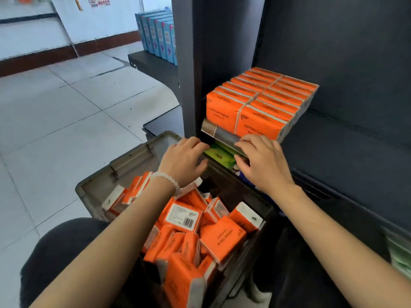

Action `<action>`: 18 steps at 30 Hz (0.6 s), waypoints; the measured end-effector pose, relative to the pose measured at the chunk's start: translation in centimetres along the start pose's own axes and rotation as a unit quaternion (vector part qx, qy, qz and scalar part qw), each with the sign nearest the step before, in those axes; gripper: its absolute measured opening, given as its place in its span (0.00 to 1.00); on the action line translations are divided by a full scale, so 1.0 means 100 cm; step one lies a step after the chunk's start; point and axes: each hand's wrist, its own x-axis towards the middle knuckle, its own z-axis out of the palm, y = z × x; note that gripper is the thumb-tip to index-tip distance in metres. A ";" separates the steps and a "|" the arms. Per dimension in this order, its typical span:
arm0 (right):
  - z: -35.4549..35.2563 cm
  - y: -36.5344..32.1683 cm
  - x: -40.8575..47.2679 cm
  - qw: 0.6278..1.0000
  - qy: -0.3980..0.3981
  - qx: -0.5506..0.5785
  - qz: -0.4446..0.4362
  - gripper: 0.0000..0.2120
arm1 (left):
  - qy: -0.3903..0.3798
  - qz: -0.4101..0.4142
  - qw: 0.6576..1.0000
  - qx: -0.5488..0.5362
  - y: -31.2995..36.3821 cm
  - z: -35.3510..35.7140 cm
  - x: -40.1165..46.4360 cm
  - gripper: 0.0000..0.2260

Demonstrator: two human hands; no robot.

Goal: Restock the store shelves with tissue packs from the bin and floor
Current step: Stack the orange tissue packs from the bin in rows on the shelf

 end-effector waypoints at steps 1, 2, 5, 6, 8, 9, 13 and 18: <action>0.002 -0.006 -0.008 1.000 -0.007 0.007 -0.005 0.12 | -0.018 -0.023 1.000 0.001 -0.002 0.003 -0.016 0.15; 0.005 -0.011 -0.015 1.000 -0.015 0.014 -0.007 0.13 | -0.039 -0.051 0.998 0.004 -0.004 0.007 -0.031 0.15; 0.018 -0.023 -0.037 0.998 -0.061 0.027 0.000 0.13 | -0.098 -0.129 0.987 0.016 -0.014 0.018 -0.075 0.16; 0.023 -0.026 -0.045 0.996 -0.082 0.031 0.004 0.14 | -0.109 -0.154 0.982 0.015 -0.018 0.023 -0.089 0.16; 0.033 -0.028 -0.059 0.991 -0.128 0.035 0.014 0.14 | -0.128 -0.204 0.971 0.007 -0.025 0.031 -0.113 0.16; 0.038 -0.029 -0.064 0.987 -0.156 0.040 0.020 0.15 | -0.142 -0.228 0.963 0.004 -0.027 0.035 -0.123 0.17; 0.054 -0.035 -0.074 0.963 -0.255 0.065 0.052 0.18 | -0.167 -0.283 0.945 -0.005 -0.027 0.049 -0.146 0.17; 0.079 -0.033 -0.081 0.921 -0.362 0.089 0.110 0.21 | -0.199 -0.300 0.933 0.001 -0.034 0.070 -0.156 0.17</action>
